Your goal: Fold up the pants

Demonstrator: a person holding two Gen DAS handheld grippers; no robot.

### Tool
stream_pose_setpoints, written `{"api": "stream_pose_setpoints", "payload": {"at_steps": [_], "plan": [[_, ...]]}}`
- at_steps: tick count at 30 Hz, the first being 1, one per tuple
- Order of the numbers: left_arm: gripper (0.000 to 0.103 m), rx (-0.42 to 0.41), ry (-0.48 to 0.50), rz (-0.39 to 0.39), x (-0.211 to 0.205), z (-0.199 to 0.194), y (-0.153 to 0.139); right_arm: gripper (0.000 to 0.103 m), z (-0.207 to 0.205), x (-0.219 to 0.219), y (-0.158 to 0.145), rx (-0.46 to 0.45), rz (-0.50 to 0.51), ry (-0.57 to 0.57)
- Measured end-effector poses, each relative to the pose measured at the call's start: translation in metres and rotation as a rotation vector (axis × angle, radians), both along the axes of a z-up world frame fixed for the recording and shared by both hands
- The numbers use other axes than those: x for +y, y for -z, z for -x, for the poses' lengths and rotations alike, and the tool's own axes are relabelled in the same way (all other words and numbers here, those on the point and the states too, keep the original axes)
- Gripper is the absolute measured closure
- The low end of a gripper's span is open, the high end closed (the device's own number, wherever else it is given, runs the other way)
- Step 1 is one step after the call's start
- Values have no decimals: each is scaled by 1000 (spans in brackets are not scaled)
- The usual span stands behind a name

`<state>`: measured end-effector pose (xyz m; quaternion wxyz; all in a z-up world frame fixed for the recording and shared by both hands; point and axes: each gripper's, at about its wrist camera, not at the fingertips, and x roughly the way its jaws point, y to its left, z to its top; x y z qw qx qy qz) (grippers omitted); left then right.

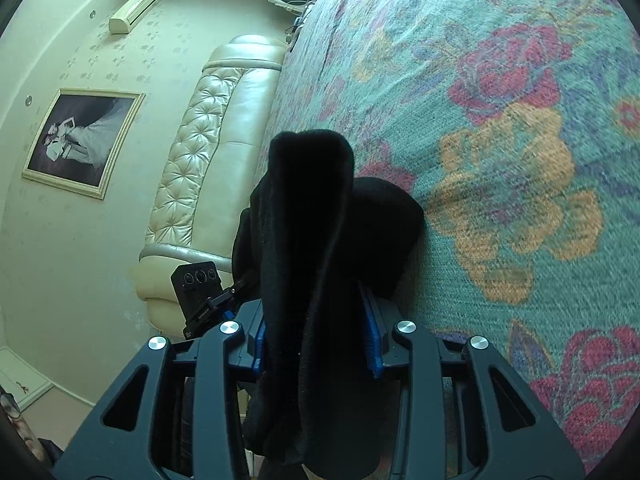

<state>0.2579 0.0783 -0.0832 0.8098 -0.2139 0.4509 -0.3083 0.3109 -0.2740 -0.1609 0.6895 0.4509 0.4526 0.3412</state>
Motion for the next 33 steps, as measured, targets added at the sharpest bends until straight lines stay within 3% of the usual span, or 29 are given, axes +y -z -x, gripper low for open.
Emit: {"api": "stream_pose_setpoints", "payload": {"at_steps": [4,10,12,14,16,18,21,24,28,31,33], "plan": [[58,-8,-18,17,10,13,-5,53,19,-9,3,29,-43,19],[52,-44,-52,-8,24,38,-15,38,52,-13,-4,-3,-47,22],[47,-69,-52,-53,21,46,-18,38,57,-12,-6,-17,-11,17],[45,-77,-35,-121,13,51,-16,48,63,-10,-7,-33,75,12],[40,-76,-32,-175,12,53,-7,51,68,-6,-7,-49,153,6],[40,-68,-50,-133,22,53,-8,48,72,-8,-10,-43,141,11],[40,-140,-94,-77,38,50,-30,31,76,-18,-20,-50,105,40],[39,-134,-57,-20,37,29,-42,29,64,-21,-26,-58,99,53],[38,-124,-43,-133,12,-9,-44,29,34,-12,-26,-51,116,69],[38,-52,-65,-180,8,-31,-30,29,13,-6,-23,-42,113,69],[28,-13,-80,-257,6,-41,-18,29,5,-1,-19,-26,149,69]]}}
